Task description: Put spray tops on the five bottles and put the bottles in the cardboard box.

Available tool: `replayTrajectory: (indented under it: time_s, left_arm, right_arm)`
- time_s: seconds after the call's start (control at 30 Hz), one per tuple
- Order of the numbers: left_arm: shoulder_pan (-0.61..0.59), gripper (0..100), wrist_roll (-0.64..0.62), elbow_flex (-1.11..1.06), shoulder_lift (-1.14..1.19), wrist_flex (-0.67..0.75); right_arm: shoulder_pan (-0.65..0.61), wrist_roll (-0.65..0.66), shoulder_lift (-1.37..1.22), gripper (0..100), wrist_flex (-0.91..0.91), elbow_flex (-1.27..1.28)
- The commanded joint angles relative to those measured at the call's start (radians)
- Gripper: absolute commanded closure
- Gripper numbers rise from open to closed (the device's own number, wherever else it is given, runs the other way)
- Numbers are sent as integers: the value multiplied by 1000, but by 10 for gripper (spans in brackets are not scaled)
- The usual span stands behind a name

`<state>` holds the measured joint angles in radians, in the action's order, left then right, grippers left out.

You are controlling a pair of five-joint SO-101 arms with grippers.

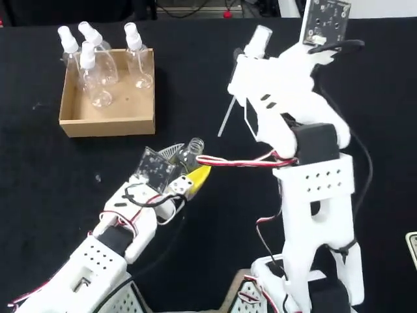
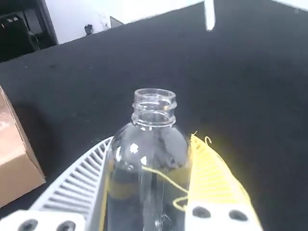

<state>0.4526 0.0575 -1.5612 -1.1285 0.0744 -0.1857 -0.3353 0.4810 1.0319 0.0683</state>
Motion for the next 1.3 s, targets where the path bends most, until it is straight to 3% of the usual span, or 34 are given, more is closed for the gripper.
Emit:
replayTrajectory:
  time_s: [0.0, 0.2, 0.5, 0.83, 1.27]
  left_arm:
    - [2, 949, -31, -39, -77, 77]
    - [1, 952, -29, -148, -304, 84]
    - [1, 949, -35, -145, -577, -204]
    - [1, 949, -35, -143, -591, -247]
    - [1, 949, -35, -143, -591, -247]
  right_arm:
    - [-28, -9, 27, 878, -69, 13]
    - [-101, -9, 27, 878, -120, 21]
    - [-141, -9, 35, 878, -118, 8]
    - [-167, -9, 35, 878, 8, -183]
    - [-247, -8, 35, 878, 55, -166]
